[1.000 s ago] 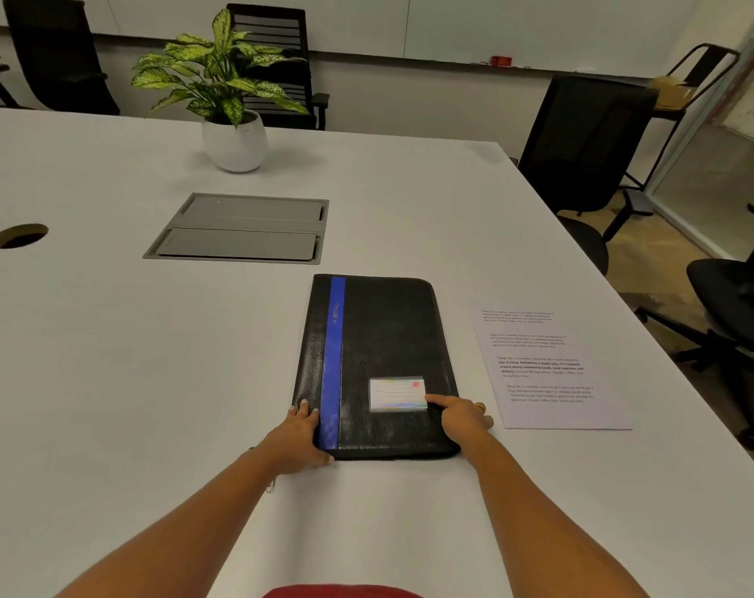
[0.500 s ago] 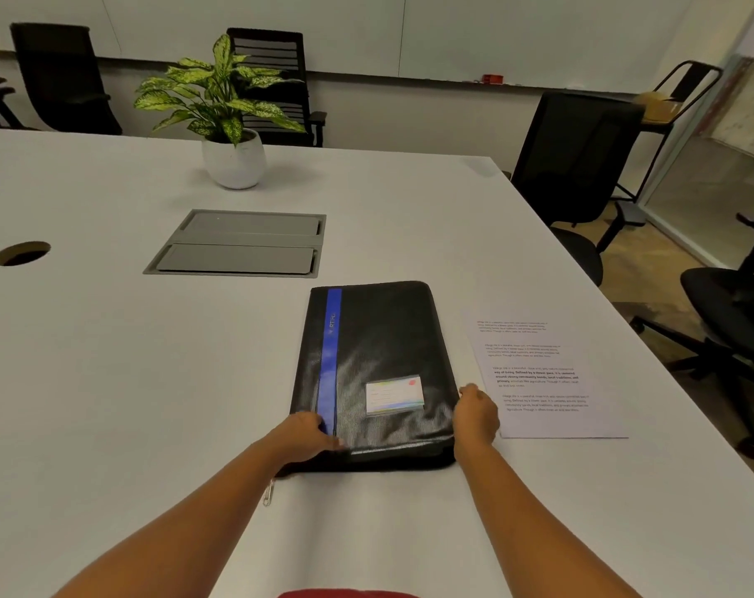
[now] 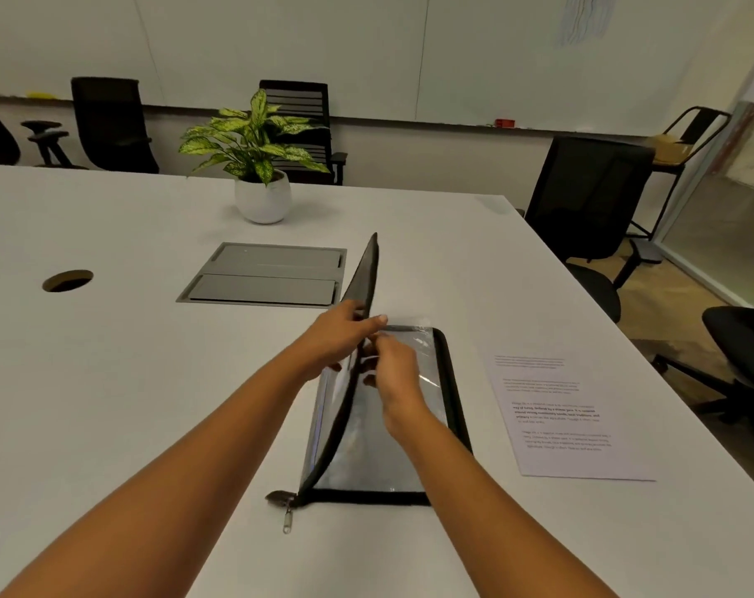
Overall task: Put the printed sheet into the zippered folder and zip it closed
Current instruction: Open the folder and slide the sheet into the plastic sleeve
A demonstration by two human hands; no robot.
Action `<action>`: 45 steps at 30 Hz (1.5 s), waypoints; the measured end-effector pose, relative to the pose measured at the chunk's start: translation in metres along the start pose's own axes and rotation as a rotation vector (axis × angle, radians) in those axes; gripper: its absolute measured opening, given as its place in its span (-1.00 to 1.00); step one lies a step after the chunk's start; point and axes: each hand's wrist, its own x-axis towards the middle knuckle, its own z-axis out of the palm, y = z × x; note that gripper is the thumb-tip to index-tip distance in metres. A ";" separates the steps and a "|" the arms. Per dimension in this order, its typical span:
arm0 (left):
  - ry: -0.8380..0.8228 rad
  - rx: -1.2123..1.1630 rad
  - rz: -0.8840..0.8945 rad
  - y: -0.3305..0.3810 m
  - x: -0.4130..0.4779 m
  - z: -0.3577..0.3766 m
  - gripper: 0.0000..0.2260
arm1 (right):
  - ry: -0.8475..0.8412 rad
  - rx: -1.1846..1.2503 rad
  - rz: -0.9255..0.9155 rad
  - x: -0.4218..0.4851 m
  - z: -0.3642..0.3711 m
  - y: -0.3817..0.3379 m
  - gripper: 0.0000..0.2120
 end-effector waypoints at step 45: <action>-0.272 1.006 -0.152 -0.268 -0.039 -0.007 -0.42 | -0.562 -1.840 -0.389 0.037 -0.176 0.136 -0.69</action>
